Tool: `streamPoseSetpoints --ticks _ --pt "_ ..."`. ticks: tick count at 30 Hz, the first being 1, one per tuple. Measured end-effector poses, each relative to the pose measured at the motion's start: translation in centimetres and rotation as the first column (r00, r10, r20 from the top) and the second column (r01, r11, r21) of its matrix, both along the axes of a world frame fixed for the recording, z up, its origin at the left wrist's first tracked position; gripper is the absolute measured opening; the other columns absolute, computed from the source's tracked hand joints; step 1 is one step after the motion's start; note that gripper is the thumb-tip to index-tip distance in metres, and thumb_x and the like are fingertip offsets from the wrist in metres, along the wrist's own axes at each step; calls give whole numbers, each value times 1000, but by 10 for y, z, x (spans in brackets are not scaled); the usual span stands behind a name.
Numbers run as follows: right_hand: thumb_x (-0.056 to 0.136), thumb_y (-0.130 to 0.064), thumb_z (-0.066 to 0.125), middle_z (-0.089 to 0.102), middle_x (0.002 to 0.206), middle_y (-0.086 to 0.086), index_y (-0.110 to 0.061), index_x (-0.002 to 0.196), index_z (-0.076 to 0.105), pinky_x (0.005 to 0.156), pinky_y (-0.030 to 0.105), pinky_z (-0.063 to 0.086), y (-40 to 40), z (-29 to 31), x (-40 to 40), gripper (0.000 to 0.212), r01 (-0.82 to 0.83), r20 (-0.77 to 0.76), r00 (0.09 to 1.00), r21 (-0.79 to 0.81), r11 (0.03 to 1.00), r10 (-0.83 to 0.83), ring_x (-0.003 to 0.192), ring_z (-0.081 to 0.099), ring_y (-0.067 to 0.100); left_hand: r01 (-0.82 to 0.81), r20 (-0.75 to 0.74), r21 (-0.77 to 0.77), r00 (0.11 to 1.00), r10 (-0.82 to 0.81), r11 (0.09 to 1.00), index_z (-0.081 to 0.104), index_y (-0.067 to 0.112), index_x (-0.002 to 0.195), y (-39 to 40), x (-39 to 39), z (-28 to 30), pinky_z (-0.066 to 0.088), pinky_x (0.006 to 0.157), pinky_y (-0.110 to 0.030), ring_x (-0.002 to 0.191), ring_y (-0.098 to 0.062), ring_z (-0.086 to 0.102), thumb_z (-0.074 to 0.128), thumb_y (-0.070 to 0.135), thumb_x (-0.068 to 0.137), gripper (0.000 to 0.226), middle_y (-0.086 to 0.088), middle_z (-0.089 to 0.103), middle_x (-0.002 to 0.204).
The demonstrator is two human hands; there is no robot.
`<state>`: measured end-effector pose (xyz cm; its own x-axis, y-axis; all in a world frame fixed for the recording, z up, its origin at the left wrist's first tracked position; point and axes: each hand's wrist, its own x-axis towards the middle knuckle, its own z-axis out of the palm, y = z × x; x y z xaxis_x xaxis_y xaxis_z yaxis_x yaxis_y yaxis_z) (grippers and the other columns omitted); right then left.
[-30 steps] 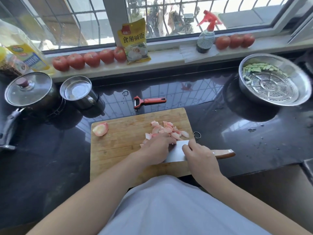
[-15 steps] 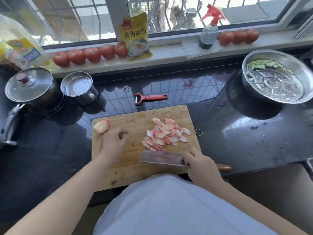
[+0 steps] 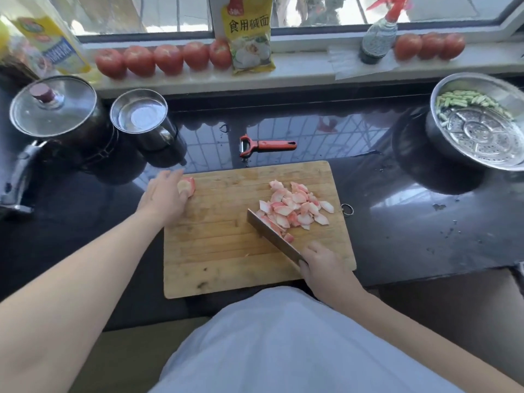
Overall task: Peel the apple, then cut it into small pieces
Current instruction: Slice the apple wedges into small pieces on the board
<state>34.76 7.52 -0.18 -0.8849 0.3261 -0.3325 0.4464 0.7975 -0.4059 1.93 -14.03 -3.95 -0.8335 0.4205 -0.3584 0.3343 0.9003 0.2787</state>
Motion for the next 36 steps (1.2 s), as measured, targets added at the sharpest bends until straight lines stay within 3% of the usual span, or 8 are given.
streamPoseSetpoints --ticks 4,11,14,17,20,24,30,36 --pt "98 -15 53 51 85 4 -10 85 61 62 44 47 14 8 0 17 105 -25 994 49 993 -103 74 54 30 -84 60 113 995 77 990 63 25 133 10 3 4 46 104 -49 125 -34 56 56 45 98 41 -11 57 137" --pt "97 -12 56 44 75 -6 -14 73 51 59 31 38 8 12 4 24 159 -59 985 -96 983 -165 69 46 13 -361 399 301 888 227 883 61 21 115 14 73 34 41 69 -23 97 -14 59 72 39 94 30 4 61 111" --pt "98 -15 53 45 75 -4 -11 68 47 57 25 31 7 13 5 31 153 -8 988 -124 980 -155 71 46 9 -341 517 321 845 138 884 60 26 113 13 128 32 44 73 -22 99 -5 56 79 28 90 30 11 59 113" --pt "98 -17 53 43 73 -3 -11 68 45 60 31 38 6 11 1 32 105 -6 994 -110 988 -106 69 46 15 -398 515 296 832 205 868 62 34 100 13 165 12 51 85 -31 106 -15 61 79 29 89 21 6 63 116" --pt "93 -19 51 43 68 -1 -20 69 36 55 45 44 2 9 -4 28 32 -95 995 -69 997 -38 64 48 26 -560 523 337 780 344 757 63 31 98 23 185 7 46 76 -25 102 -14 61 70 27 93 9 2 66 115" --pt "83 -20 45 44 59 -3 -23 70 41 40 44 44 -3 3 -13 14 -143 -177 973 50 988 150 50 50 33 -763 578 290 620 530 577 64 22 110 35 189 7 45 73 -28 100 -17 61 70 22 94 17 4 66 111" --pt "70 -10 75 55 64 -1 -19 80 60 32 31 35 -17 -8 -18 20 -327 45 945 209 922 325 41 52 35 -865 663 217 470 582 452 68 24 95 42 183 -1 59 87 -39 94 -17 70 96 41 66 44 6 77 95" --pt "79 -13 72 61 72 1 -16 87 62 39 34 34 -20 0 -22 14 -356 89 934 246 902 345 48 58 36 -873 672 173 443 593 456 72 19 93 42 177 -7 61 83 -36 90 -17 74 98 34 59 45 5 79 86"
